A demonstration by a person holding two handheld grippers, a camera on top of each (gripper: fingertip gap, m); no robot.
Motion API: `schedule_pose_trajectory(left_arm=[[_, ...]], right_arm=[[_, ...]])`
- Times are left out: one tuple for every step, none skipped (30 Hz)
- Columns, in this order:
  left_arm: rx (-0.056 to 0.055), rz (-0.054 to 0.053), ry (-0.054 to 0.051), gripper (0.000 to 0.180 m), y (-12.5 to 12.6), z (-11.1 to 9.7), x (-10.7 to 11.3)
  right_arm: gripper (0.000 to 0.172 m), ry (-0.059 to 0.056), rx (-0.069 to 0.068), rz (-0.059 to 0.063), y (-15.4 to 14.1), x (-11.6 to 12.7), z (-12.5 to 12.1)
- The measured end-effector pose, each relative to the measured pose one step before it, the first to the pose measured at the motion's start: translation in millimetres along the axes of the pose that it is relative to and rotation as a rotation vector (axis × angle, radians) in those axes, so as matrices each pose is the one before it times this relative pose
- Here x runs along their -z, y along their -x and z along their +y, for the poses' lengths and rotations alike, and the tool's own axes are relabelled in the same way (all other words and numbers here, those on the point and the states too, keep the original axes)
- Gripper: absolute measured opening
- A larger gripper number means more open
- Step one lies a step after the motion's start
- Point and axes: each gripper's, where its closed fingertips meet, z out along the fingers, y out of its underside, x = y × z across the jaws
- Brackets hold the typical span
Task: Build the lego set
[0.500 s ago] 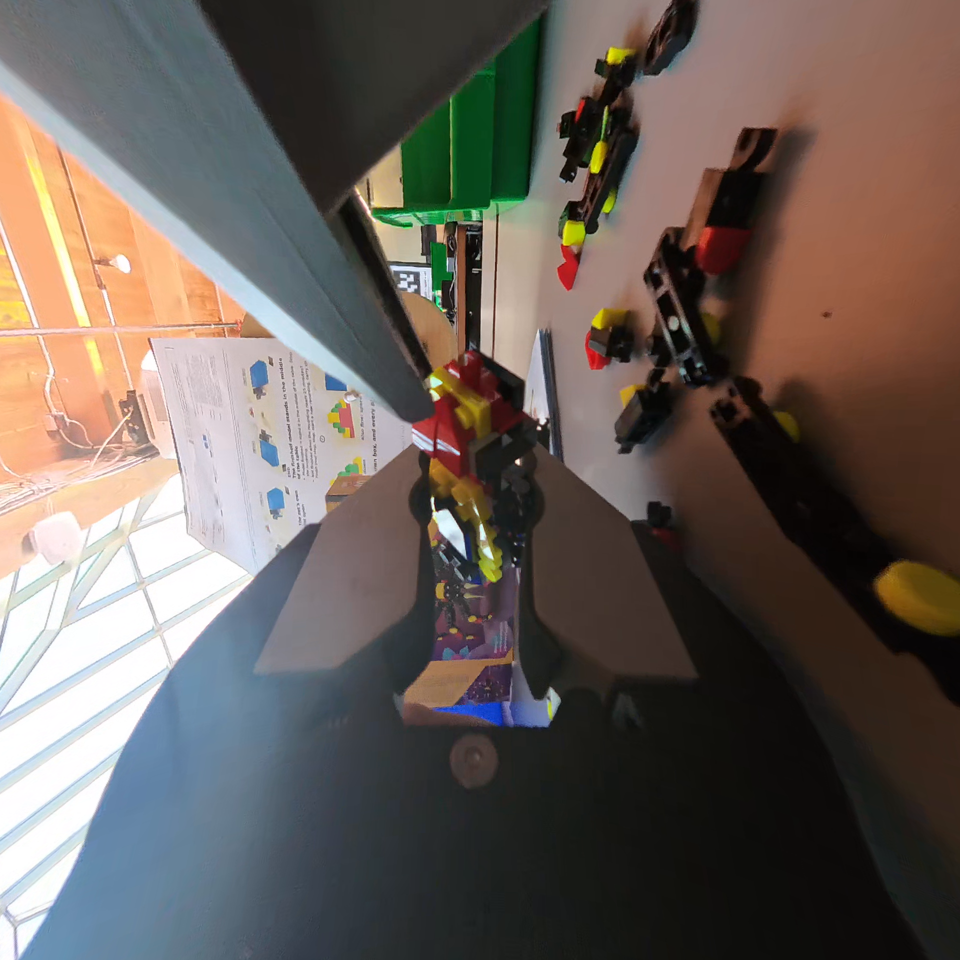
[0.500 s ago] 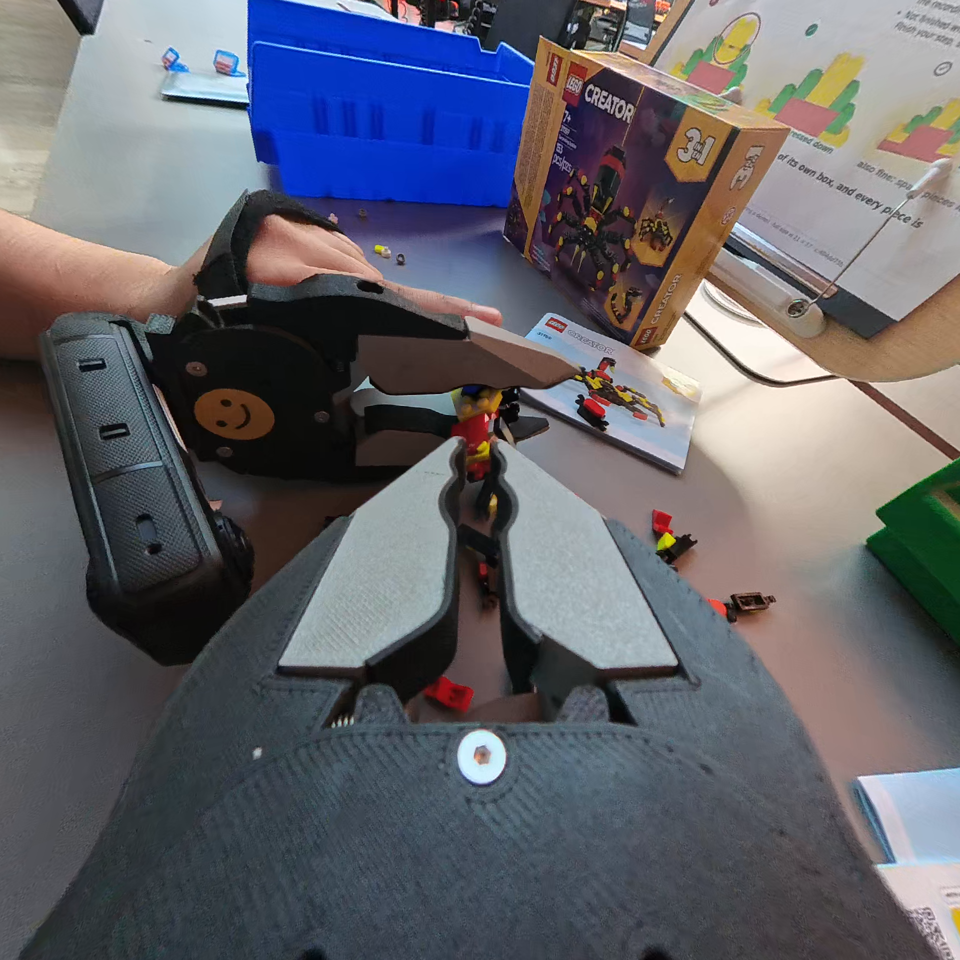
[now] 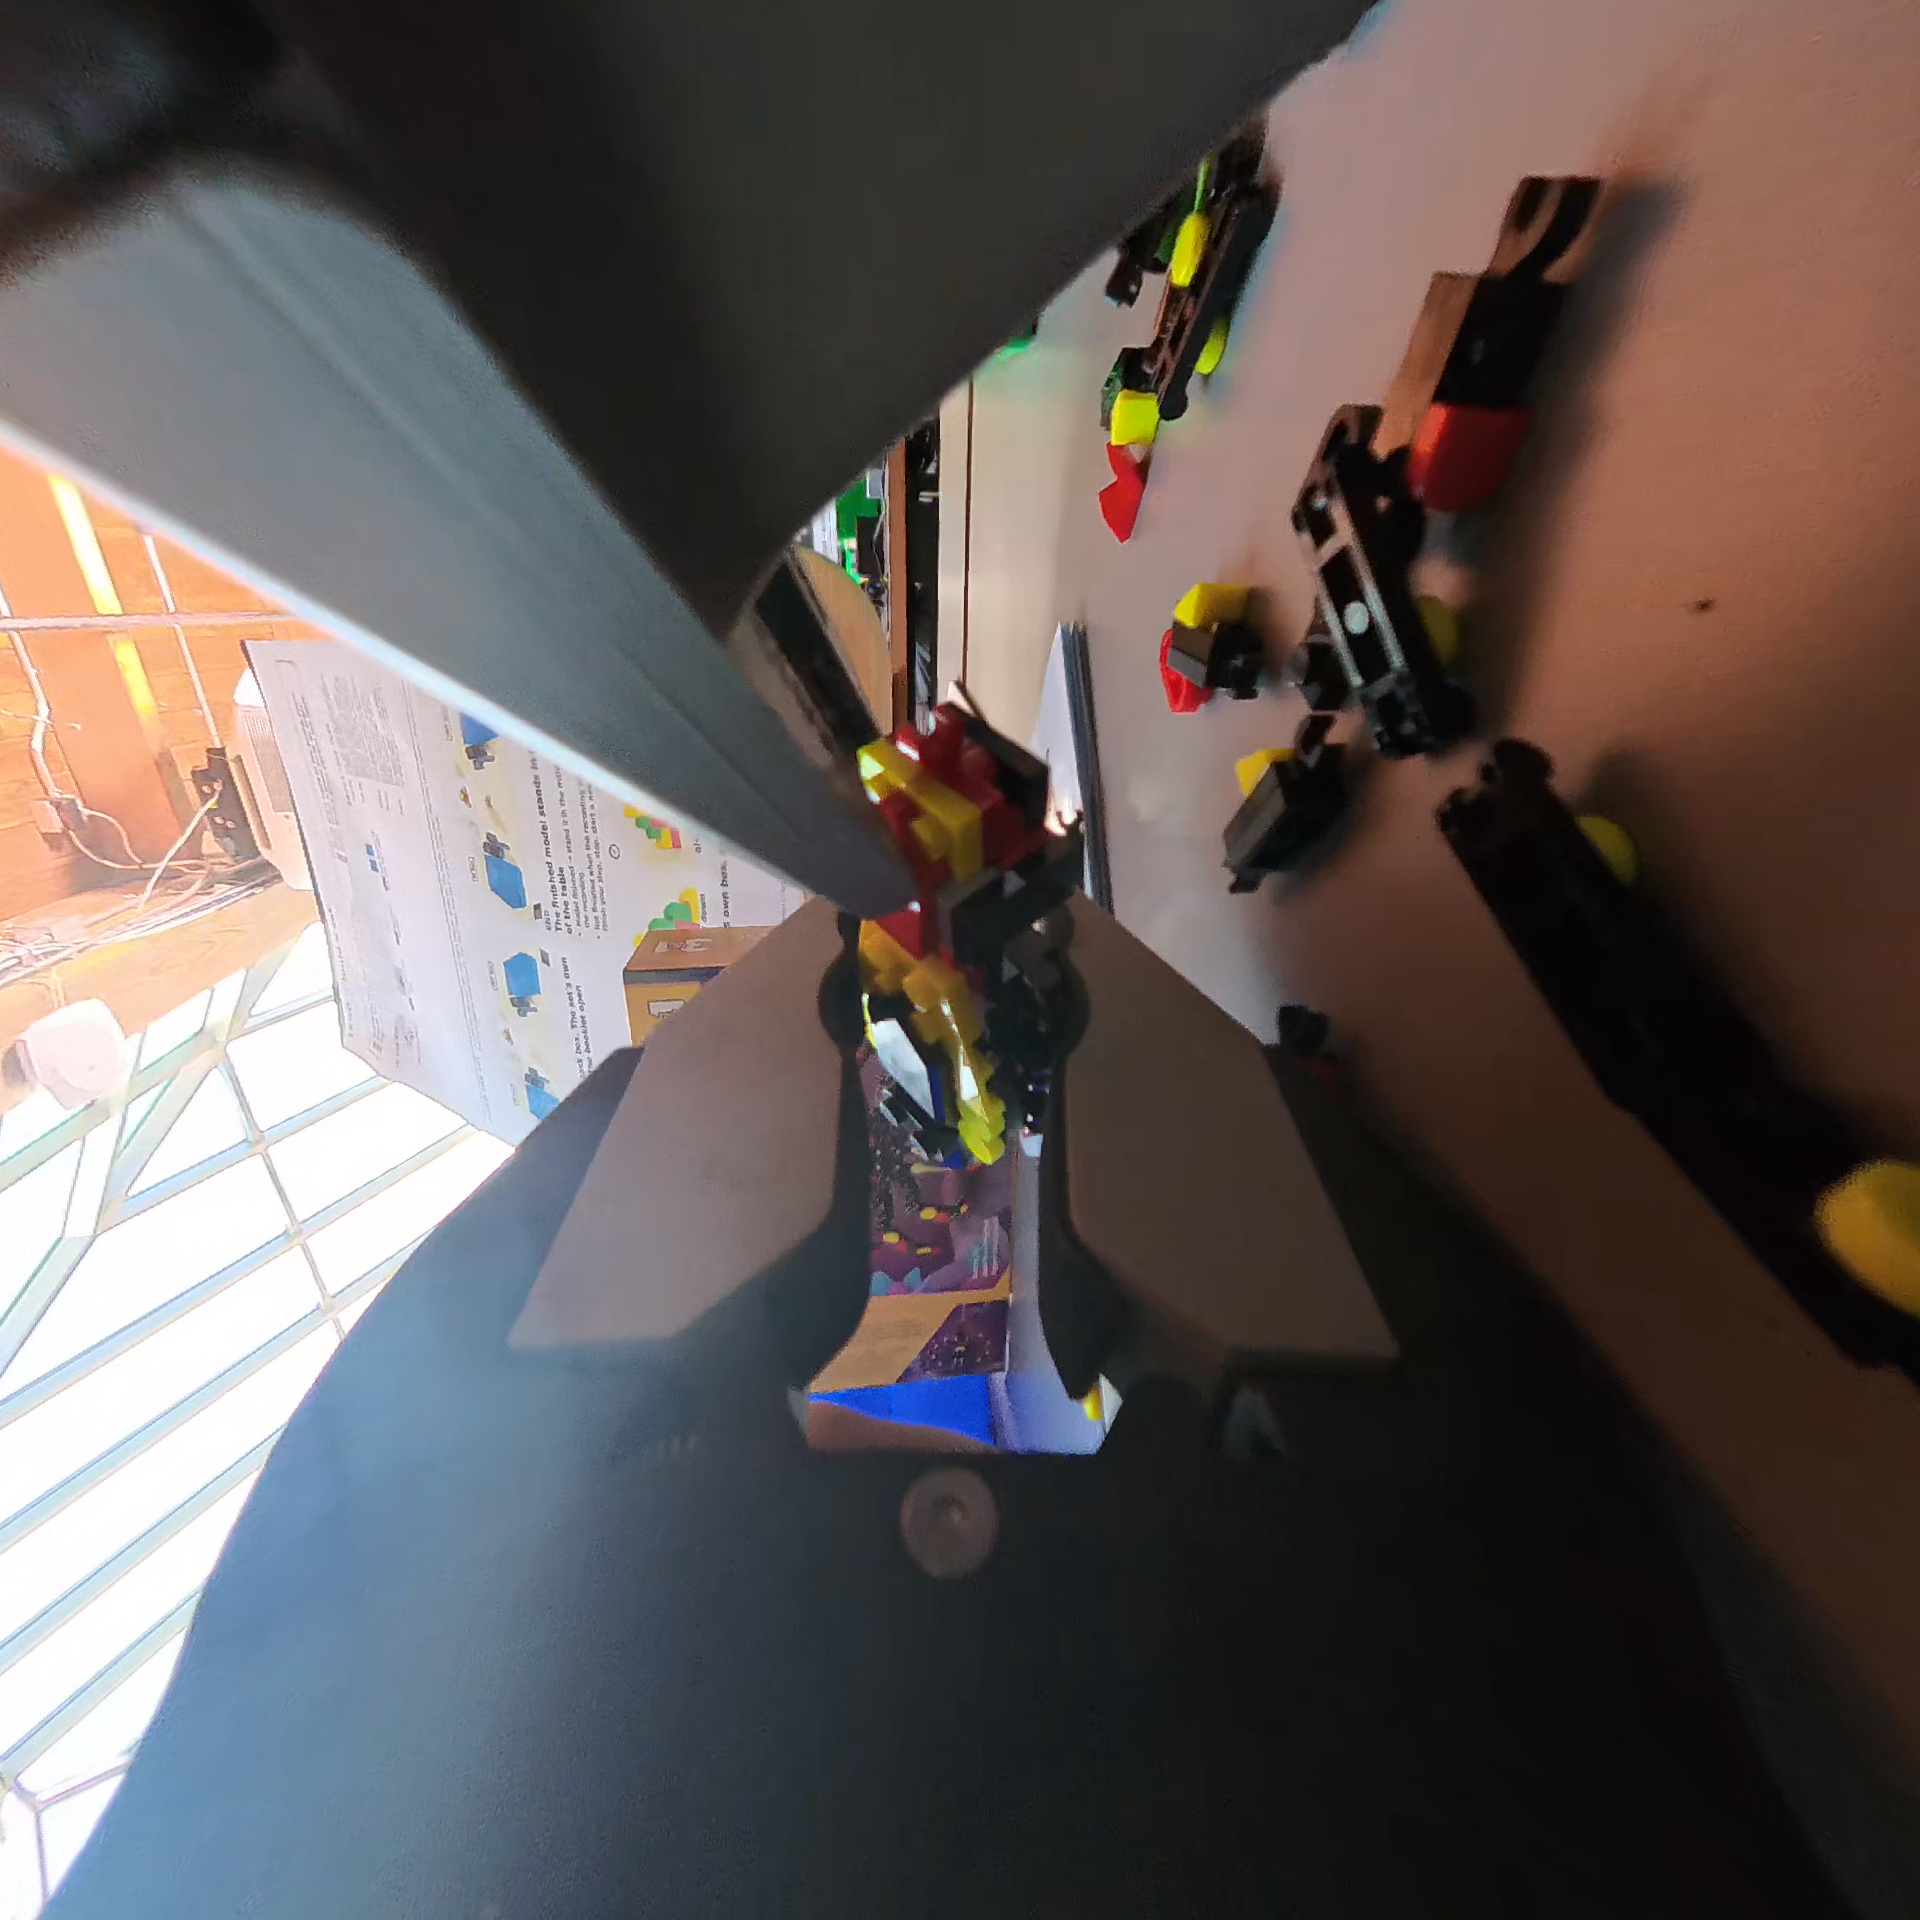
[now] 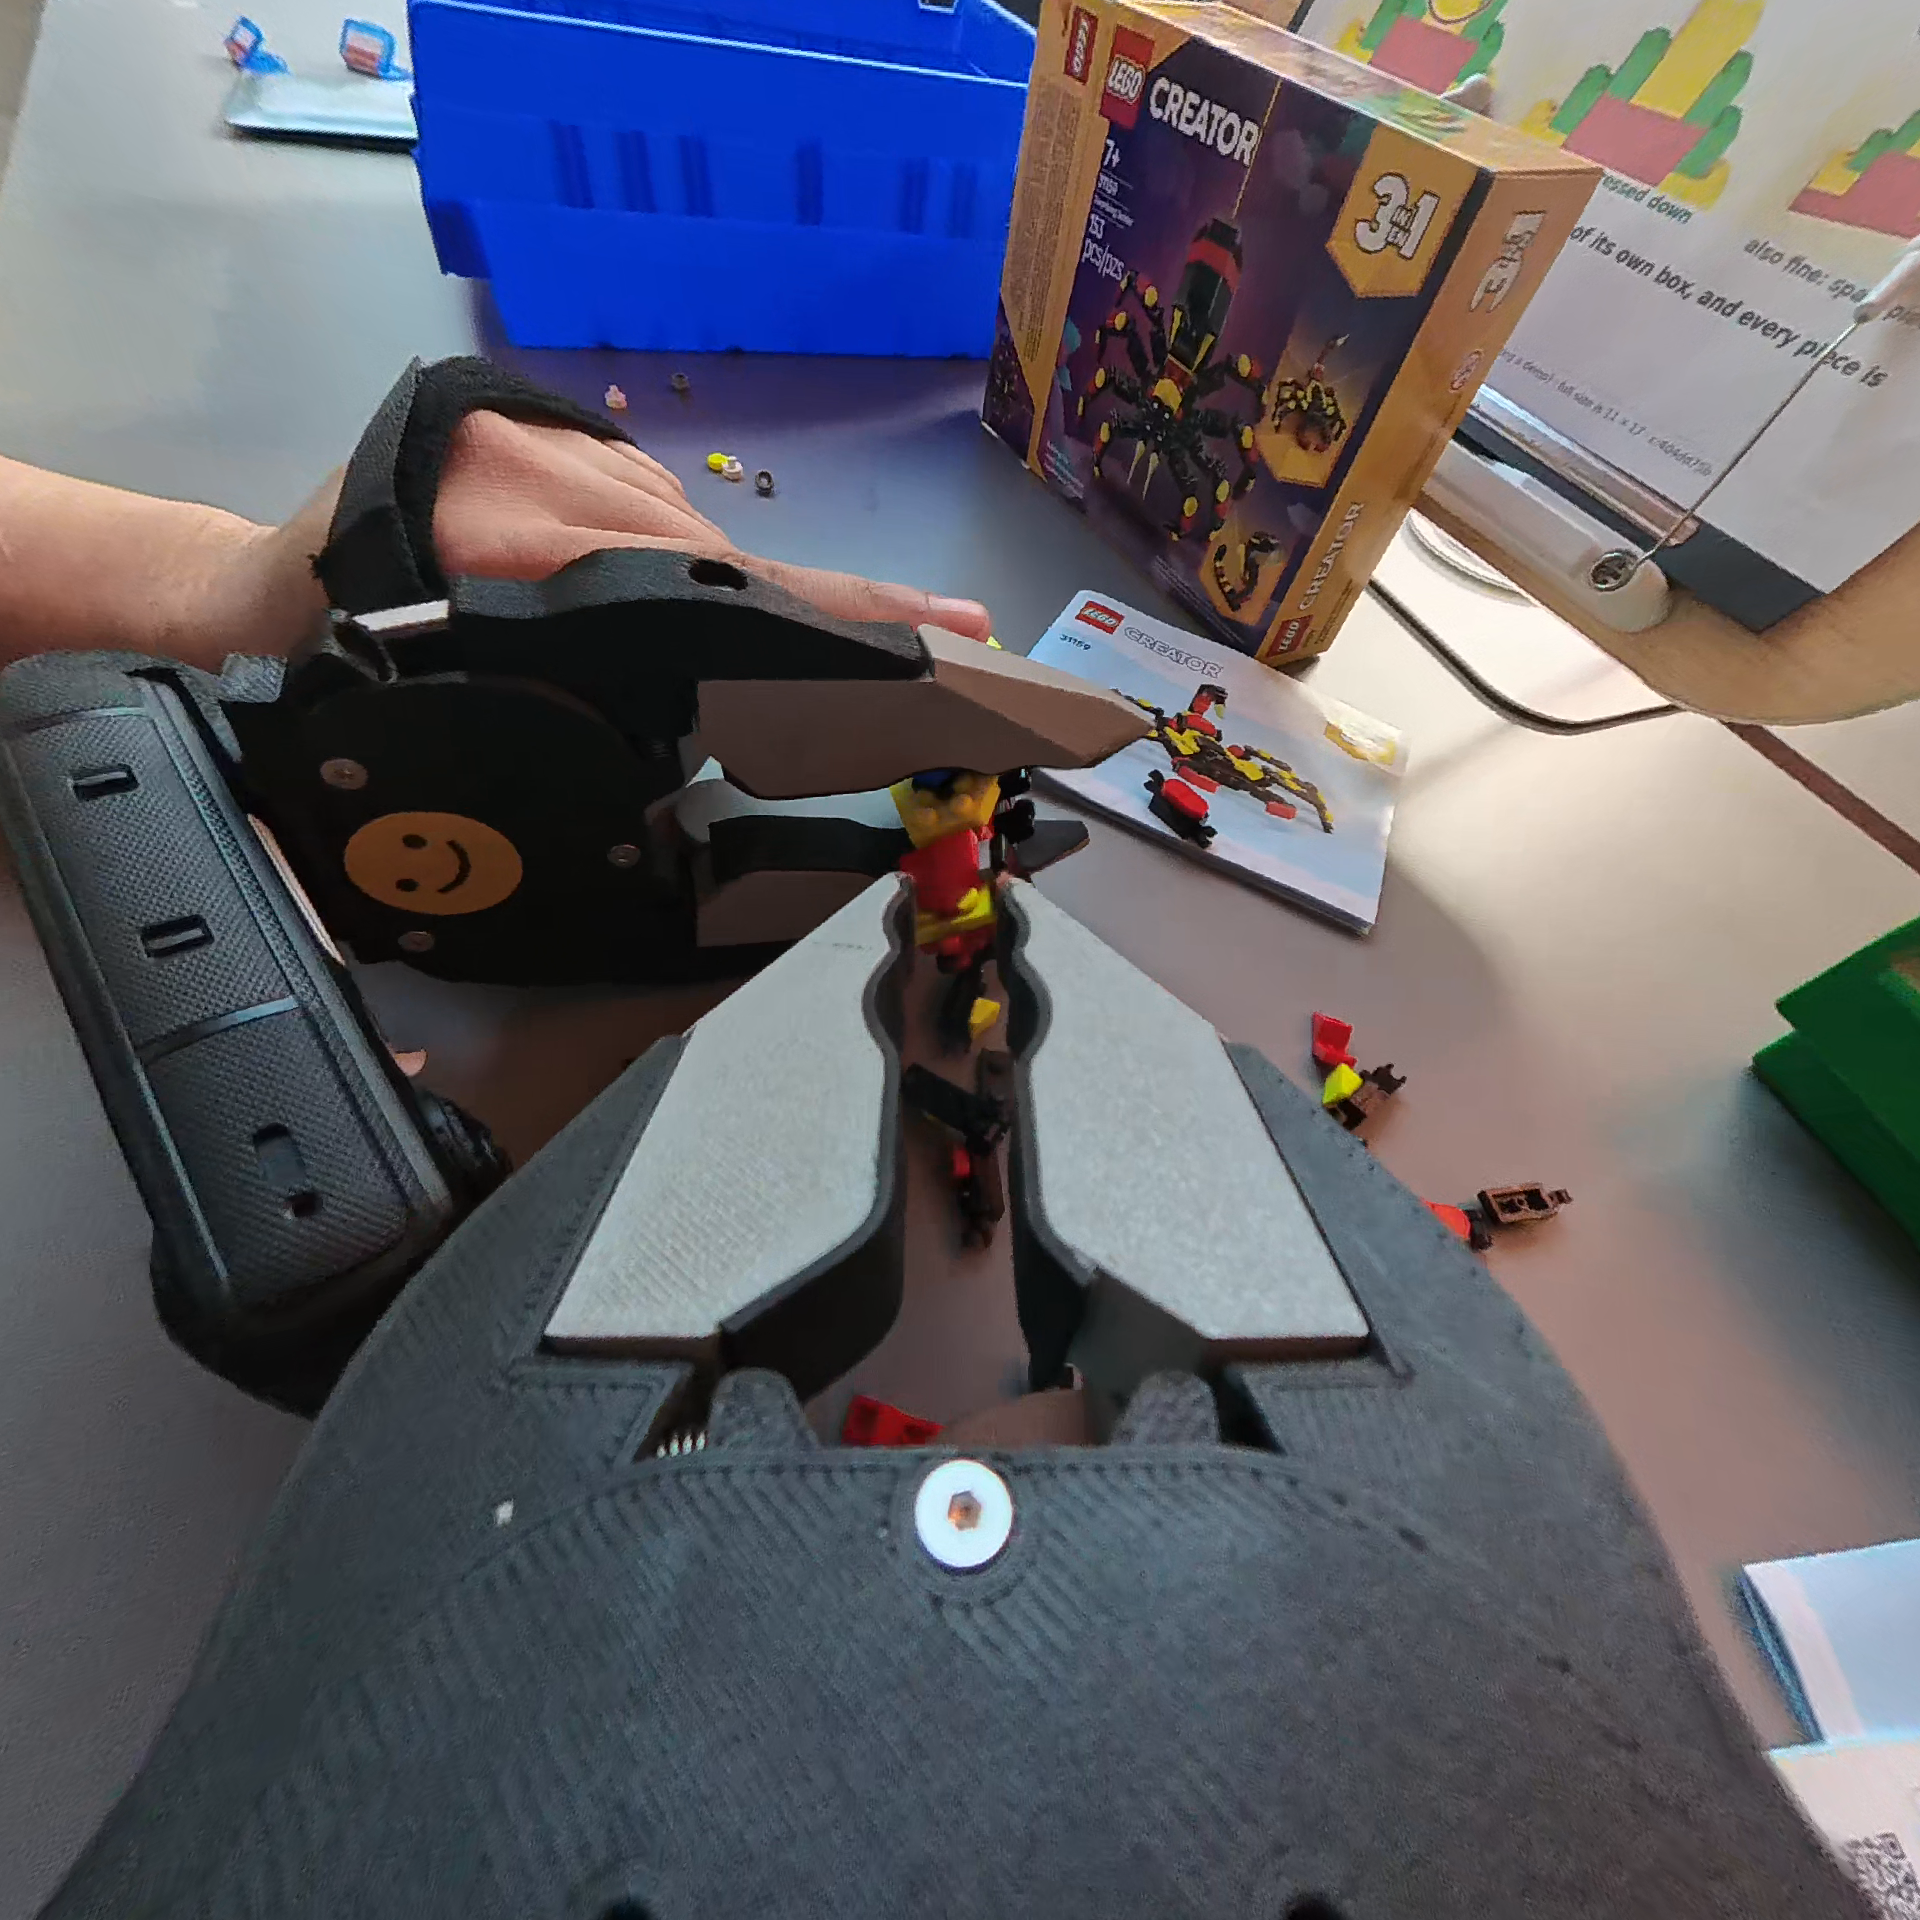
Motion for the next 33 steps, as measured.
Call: schedule_pose_trajectory(left_arm=[[-0.0011,0.0007,0.0037,0.03,0.05,1.54,-0.14],[0.0018,0.0008,0.0021,0.03,0.0,1.23,0.03],[0.001,-0.0004,0.0013,0.029,0.0,1.12,0.17],[-0.0013,-0.0032,0.0015,0.029,0.36,1.16,0.16],[-0.0014,-0.0023,0.0037,0.028,0.25,1.01,0.1],[-0.002,-0.003,0.0043,0.029,0.18,0.79,0.17],[-0.0008,-0.0019,0.0033,0.029,0.16,0.68,-0.02],[0.0015,-0.0001,0.0029,0.029,-0.05,0.53,-0.2],[0.001,0.0005,0.005,0.029,0.03,0.81,-0.26],[-0.0006,0.0013,0.0055,0.029,-0.06,0.92,-0.37],[-0.0001,-0.0027,0.0023,0.029,0.14,0.67,-0.28],[-0.0002,-0.0012,0.0011,0.028,0.04,0.64,-0.32],[0.0033,0.0022,0.0003,0.029,-0.2,0.16,-0.35],[0.0023,0.0006,-0.001,0.028,0.0,-0.17,-0.49],[0.005,0.0023,-0.0031,0.029,-0.1,-0.47,-0.83],[0.014,0.0078,-0.0045,0.029,-0.47,-0.43,-1.09],[0.0219,0.014,-0.0067,0.029,-0.85,-0.6,-1.32],[0.0133,0.0114,-0.0108,0.03,-0.96,-2.18,-0.69],[0.002,0.0069,-0.003,0.03,-0.8,-3.59,-0.08],[-0.0001,0.0025,0.0053,0.029,-0.39,-1.51,-0.03],[0.0036,0.0042,-0.0109,0.029,-0.39,-1.69,0.18],[0.018,0.0073,-0.0078,0.029,-0.54,-0.6,0.4],[0.0133,0.0093,-0.0073,0.03,-0.63,0.17,0.51],[0.0058,0.0054,-0.0108,0.03,-0.42,0.0,0.82],[-0.0037,0.0033,-0.0143,0.03,-0.33,-0.37,0.99],[-0.0073,0.0017,-0.0161,0.03,-0.28,-1.15,1.08],[-0.0119,0.0004,-0.0273,0.03,-0.26,-2.77,1.17],[-0.0149,0.0001,-0.0318,0.03,-0.31,-3.68,1.16],[-0.0187,0.0005,-0.038,0.029,-0.52,-5.02,1.73],[-0.0151,-0.0008,-0.0459,0.029,-0.38,-5.89,2.06],[-0.0064,0.0031,-0.0359,0.029,-0.78,-4.62,1.95],[-0.0034,0.0045,-0.0326,0.029,-0.72,-4.23,1.91],[-0.0092,0.0036,-0.0505,0.029,-0.95,-5.85,2.61]], right_arm=[[0.012,0.0014,-0.0109,-0.0017,-0.26,-1.23,-0.26],[0.012,-0.0016,-0.0152,-0.0019,-0.41,-1.12,-0.72],[0.011,-0.003,-0.0142,-0.0041,-0.12,-0.94,-0.83],[0.011,-0.0024,-0.0089,-0.0031,0.07,-0.88,-0.85],[0.011,-0.0019,-0.006,0.0001,-0.01,-0.71,-0.56],[0.009,-0.0016,-0.0081,0.002,-0.22,-0.55,-0.57],[0.009,-0.0019,-0.0146,0.0012,-0.54,-0.42,-0.58],[0.008,-0.0038,-0.0271,-0.0028,-0.51,-0.48,-0.76],[0.008,-0.0014,-0.032,-0.0075,-0.51,-0.49,-0.45],[0.008,0.0005,-0.0295,-0.0096,-0.43,-0.67,-0.21],[0.008,0.0009,-0.0259,-0.0108,-0.29,-0.39,-0.07],[0.008,0.0028,-0.0147,-0.0063,-0.19,-0.36,0.15],[0.008,0.0006,0.0052,0.004,-0.02,0.01,-0.19],[0.007,-0.0009,0.0296,0.0173,0.0,0.24,-0.67],[0.006,-0.0036,0.0478,0.0279,0.07,0.28,-1.18],[0.005,-0.0067,0.0375,0.0223,0.63,0.2,-1.77],[0.0,-0.0196,0.0064,-0.0069,2.67,0.73,-3.32],[0.0,-0.0809,-0.0315,-0.0765,10.72,1.83,-12.51],[0.0,-0.0353,-0.0449,-0.0686,10.29,-1.26,-6.47],[0.0,0.0029,0.0083,0.0165,-1.9,-1.56,0.11],[0.0,0.0208,0.0278,0.0525,-9.32,-0.13,2.62],[0.0,0.0014,0.0041,0.0642,-12.41,1.41,0.69],[0.0,-0.0191,-0.0197,0.0431,-10.64,2.45,-1.26],[0.0,-0.0176,-0.0326,0.0115,-6.52,2.85,-0.61],[0.0,-0.0136,-0.0302,-0.0177,-1.97,3.23,-0.17],[0.0,-0.0183,-0.0169,-0.0204,-0.01,3.7,-2.16],[0.0,-0.0243,0.0141,-0.0135,1.0,3.95,-3.91],[0.003,-0.0192,0.0444,-0.007,1.72,3.54,-3.83],[0.01,-0.0033,0.0587,-0.0152,3.81,2.86,-1.59],[0.01,0.0126,0.059,-0.0393,7.21,2.36,1.36],[0.01,0.0155,0.0422,-0.0497,8.37,1.84,2.57],[0.01,0.0143,0.0266,-0.0424,6.68,1.15,2.9],[0.01,0.0072,0.0177,-0.0339,4.76,0.85,2.22]])
